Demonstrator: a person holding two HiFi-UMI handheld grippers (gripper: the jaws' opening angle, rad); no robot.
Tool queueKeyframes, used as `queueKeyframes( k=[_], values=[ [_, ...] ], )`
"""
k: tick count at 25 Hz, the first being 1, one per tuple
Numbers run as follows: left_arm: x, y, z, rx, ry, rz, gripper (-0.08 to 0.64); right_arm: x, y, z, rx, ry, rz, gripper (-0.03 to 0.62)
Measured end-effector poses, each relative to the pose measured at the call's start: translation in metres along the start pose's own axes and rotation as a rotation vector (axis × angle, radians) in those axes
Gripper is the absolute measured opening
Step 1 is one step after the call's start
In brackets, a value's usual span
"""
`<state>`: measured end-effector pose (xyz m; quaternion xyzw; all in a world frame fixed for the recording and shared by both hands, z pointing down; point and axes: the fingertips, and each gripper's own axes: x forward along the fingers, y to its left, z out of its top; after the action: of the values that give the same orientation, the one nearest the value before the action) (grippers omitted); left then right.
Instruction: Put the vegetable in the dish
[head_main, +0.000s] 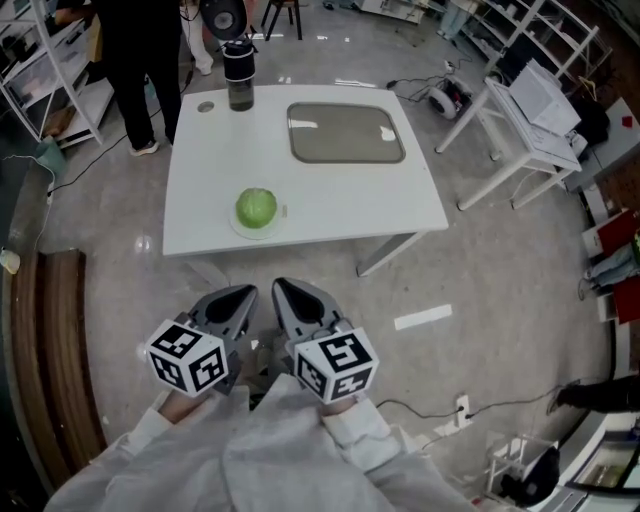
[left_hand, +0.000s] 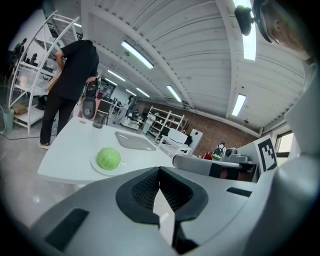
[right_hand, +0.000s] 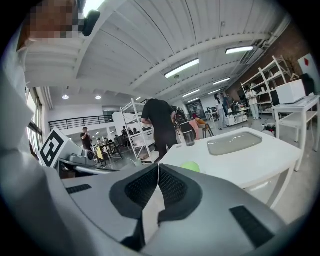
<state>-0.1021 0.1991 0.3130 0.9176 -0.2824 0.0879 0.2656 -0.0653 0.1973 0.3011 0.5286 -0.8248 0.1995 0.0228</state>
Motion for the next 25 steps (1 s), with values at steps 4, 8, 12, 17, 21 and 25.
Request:
queueKeyframes(
  k=[4, 8, 12, 17, 21, 25],
  values=[
    [0.012, 0.022, 0.013, -0.014, -0.002, 0.021, 0.008, 0.023, -0.015, 0.007, -0.004, 0.012, 0.014, 0.014],
    [0.03, 0.049, 0.027, -0.035, -0.008, 0.047, 0.008, 0.053, -0.035, 0.012, 0.001, 0.029, 0.031, 0.014],
    [0.061, 0.065, 0.04, -0.05, 0.007, 0.055, 0.008, 0.077, -0.062, 0.024, 0.005, 0.04, 0.045, 0.014],
    [0.103, 0.093, 0.064, -0.075, 0.006, 0.062, 0.008, 0.111, -0.101, 0.042, 0.001, 0.056, 0.061, 0.014],
    [0.129, 0.114, 0.079, -0.087, -0.001, 0.093, 0.008, 0.131, -0.128, 0.044, 0.018, 0.081, 0.074, 0.014],
    [0.144, 0.127, 0.088, -0.095, -0.004, 0.124, 0.008, 0.149, -0.143, 0.052, 0.011, 0.093, 0.108, 0.014]
  ],
)
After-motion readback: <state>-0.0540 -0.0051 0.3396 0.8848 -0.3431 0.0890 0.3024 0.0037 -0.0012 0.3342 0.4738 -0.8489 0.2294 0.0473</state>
